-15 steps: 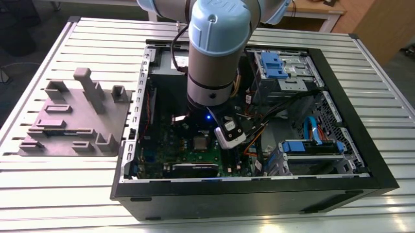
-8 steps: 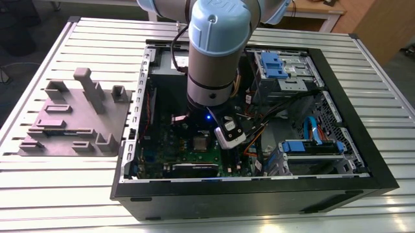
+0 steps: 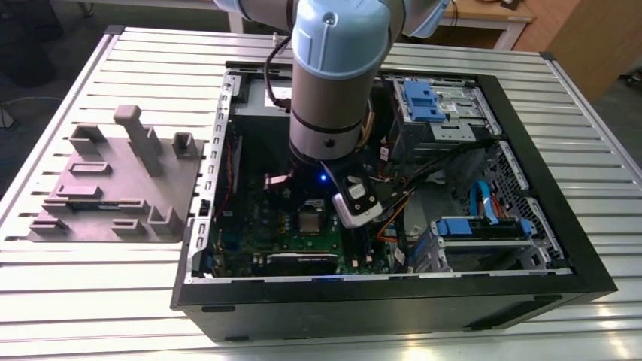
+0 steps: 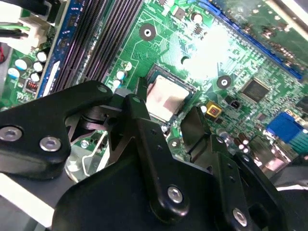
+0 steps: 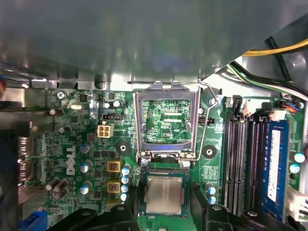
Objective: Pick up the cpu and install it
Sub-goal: 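Place the cpu into insertion slot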
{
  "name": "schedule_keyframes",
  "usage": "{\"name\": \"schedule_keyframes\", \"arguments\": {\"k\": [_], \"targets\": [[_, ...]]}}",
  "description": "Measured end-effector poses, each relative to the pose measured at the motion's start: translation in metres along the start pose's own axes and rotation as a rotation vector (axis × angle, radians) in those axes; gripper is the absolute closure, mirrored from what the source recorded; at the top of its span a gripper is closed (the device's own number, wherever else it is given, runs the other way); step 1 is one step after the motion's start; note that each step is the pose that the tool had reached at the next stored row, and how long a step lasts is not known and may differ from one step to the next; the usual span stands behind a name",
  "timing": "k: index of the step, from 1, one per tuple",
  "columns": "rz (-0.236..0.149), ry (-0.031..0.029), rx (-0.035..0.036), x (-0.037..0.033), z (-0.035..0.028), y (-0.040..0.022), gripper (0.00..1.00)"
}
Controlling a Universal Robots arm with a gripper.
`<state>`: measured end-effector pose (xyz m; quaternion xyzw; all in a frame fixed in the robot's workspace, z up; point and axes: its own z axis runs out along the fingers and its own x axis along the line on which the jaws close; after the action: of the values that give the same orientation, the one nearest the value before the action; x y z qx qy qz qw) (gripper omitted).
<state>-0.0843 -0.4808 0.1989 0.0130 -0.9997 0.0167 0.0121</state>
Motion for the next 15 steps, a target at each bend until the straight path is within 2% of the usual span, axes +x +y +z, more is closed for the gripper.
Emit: {"name": "schedule_keyframes", "arguments": {"k": [4, 7, 10, 13, 15], "targets": [[0.0, 0.0004, 0.0001, 0.0002, -0.008, -0.0003, 0.47], [0.0, 0.0008, -0.0001, 0.0002, -0.01, -0.0003, 0.65], [0.0, 0.001, 0.0, 0.0002, -0.01, -0.0003, 0.71], [0.0, 0.001, 0.0, 0.0002, -0.01, -0.0003, 0.89], [0.0, 0.001, 0.0001, 0.0002, -0.01, -0.0004, 0.89]]}}
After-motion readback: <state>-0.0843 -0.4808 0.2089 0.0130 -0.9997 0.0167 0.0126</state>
